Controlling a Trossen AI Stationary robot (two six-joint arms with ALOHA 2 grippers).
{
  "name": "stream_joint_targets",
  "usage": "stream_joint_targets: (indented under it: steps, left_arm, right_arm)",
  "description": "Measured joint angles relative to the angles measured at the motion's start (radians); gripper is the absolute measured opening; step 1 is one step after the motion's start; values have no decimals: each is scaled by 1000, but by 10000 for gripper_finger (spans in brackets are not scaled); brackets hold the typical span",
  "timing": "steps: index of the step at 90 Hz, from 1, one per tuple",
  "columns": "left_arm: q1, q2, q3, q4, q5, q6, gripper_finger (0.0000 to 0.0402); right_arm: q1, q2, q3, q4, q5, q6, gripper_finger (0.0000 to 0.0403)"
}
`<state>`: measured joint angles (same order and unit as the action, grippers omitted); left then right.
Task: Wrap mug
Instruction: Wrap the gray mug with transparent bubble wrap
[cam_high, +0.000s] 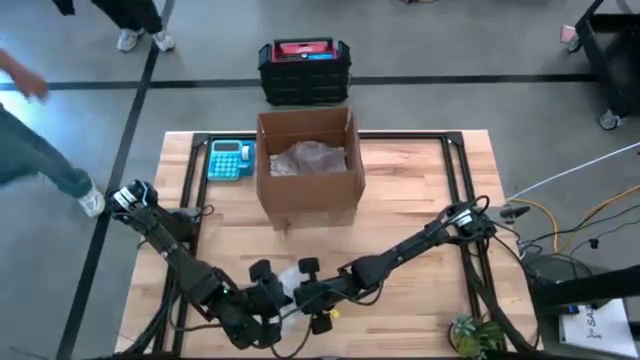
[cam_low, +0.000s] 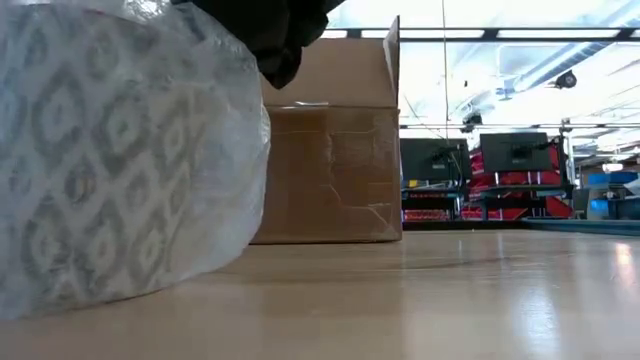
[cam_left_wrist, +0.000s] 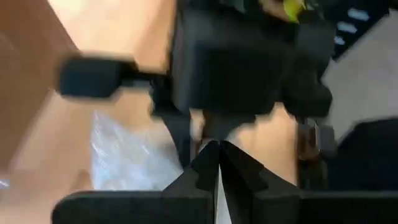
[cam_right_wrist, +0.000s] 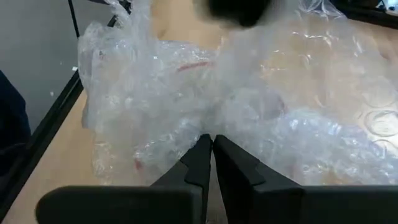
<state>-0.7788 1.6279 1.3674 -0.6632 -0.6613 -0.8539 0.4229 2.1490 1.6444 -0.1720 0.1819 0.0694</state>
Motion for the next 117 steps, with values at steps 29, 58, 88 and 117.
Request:
stream_joint_targets:
  steps: [29,58,88,117]
  left_arm:
    - [10,6,-218,251,56,-105,0]
    - [16,4,-462,660,66,-152,0]
    - [17,7,-454,675,70,-121,0]
    - [17,7,-452,670,72,-120,0]
  right_arm:
    - [3,-11,1,-22,-5,11,14]
    - [1,-65,187,-324,10,42,14]
    - [-81,-61,187,-431,284,5,14]
    - [-32,-44,118,-214,31,-56,14]
